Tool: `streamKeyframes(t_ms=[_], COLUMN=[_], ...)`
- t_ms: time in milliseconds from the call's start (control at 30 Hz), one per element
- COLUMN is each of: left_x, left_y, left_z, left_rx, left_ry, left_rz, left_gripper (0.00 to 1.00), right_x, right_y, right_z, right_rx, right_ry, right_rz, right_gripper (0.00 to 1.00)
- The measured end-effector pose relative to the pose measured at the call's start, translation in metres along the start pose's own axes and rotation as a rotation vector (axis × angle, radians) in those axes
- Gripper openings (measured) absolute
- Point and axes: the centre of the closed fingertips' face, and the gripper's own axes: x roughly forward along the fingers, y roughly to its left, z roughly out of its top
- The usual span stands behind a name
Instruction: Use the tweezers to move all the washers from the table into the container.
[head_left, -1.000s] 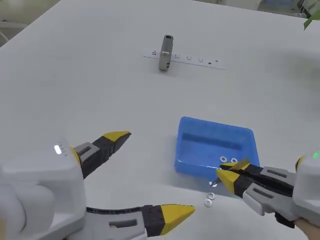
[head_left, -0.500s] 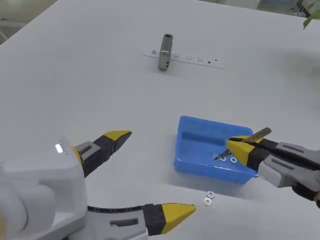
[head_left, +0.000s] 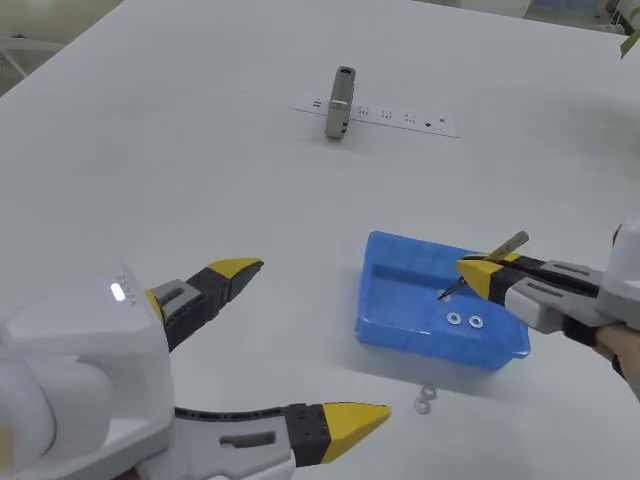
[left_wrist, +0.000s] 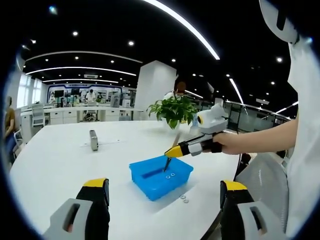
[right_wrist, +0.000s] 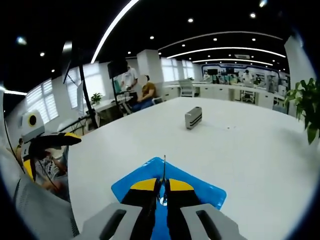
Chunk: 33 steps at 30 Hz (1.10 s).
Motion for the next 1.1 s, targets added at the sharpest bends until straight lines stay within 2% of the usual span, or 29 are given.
streamKeyframes(t_ms=[133, 700, 1100], left_x=[0.000, -0.001, 0.001], left_y=[0.000, 0.003, 0.001], left_z=[0.000, 0.000, 0.000], left_rx=[0.001, 0.000, 0.000], left_ry=[0.001, 0.000, 0.001], left_rz=[-0.002, 0.000, -0.009], left_gripper=[0.93, 0.93, 0.93], right_x=[0.006, 0.016, 0.009], right_y=[-0.003, -0.001, 0.001], right_z=[-0.009, -0.023, -0.019], right_rx=[0.016, -0.002, 0.013], right_ry=[0.036, 0.097, 0.075], right_rz=[-0.002, 0.009, 0.006], right_gripper=[0.03, 0.03, 0.03])
